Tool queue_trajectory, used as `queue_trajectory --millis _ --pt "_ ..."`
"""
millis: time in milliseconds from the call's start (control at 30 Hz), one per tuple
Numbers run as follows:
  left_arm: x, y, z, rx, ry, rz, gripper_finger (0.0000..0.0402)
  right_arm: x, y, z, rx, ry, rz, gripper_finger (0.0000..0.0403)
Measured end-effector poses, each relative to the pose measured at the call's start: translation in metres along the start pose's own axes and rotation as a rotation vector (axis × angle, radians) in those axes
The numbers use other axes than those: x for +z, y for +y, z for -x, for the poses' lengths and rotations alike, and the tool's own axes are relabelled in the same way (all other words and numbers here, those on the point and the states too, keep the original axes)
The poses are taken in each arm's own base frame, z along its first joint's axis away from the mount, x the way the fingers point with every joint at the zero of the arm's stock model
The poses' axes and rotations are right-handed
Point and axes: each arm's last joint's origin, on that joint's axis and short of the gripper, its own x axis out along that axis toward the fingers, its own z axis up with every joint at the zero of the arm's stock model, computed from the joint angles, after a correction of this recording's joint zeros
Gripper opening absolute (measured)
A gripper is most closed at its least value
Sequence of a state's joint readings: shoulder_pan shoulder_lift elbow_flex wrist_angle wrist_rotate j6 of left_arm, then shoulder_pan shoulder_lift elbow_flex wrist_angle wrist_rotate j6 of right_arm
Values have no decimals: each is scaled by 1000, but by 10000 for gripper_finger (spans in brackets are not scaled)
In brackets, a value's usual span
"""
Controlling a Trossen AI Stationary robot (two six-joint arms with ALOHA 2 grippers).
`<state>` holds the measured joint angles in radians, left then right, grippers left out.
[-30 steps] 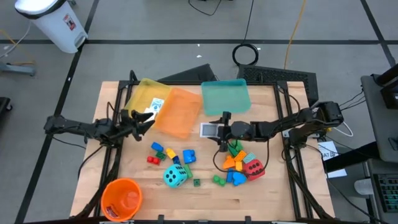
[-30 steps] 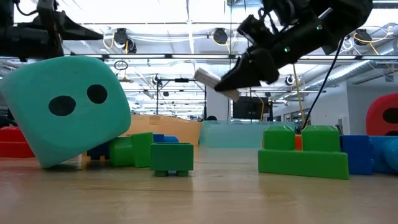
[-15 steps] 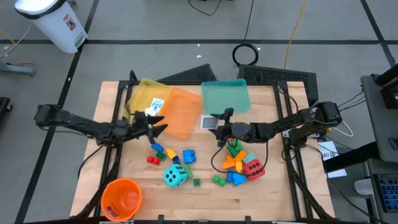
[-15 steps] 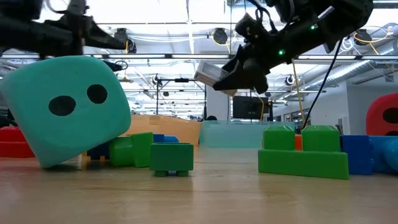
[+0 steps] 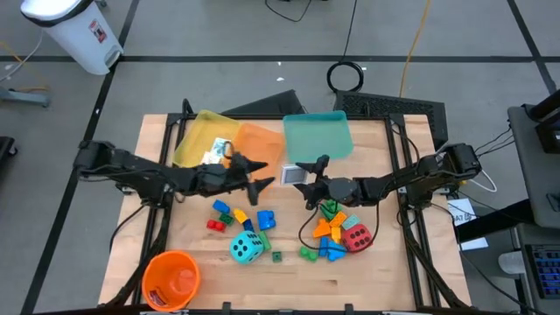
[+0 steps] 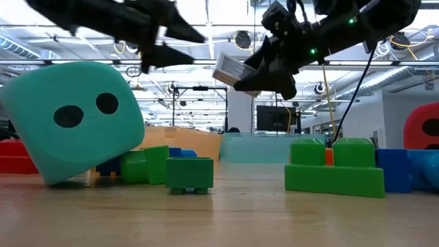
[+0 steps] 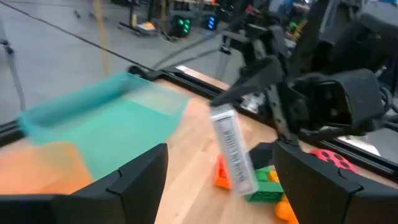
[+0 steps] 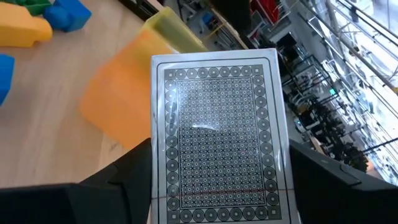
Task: Pick & Place Toys
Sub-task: Put the gray deck of cards into the yellow bin
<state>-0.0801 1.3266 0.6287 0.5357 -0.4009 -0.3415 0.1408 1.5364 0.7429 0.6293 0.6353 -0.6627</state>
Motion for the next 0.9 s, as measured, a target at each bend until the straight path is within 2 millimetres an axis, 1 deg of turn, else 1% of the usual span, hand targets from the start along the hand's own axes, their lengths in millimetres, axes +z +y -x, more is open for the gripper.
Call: queue_trajectory --millis 167,233,367,567,733,900 --pt "-1 -10 -33 -78 59 -8 296 -1 0 0 -20 18 -4 267" --pt "-4 -11 -44 -66 74 3 296 -2 1 1 -26 36 4 265" --pt "-6 -8 -58 -14 72 32 296 -2 3 3 -55 68 26 264" --pt "-2 -1 -61 7 62 65 296 -1 5 6 -85 100 49 269" --pt "8 -2 -56 14 13 40 296 3 5 7 -84 79 38 264" --pt "8 -2 -56 6 16 51 296 7 6 10 -102 57 43 271"
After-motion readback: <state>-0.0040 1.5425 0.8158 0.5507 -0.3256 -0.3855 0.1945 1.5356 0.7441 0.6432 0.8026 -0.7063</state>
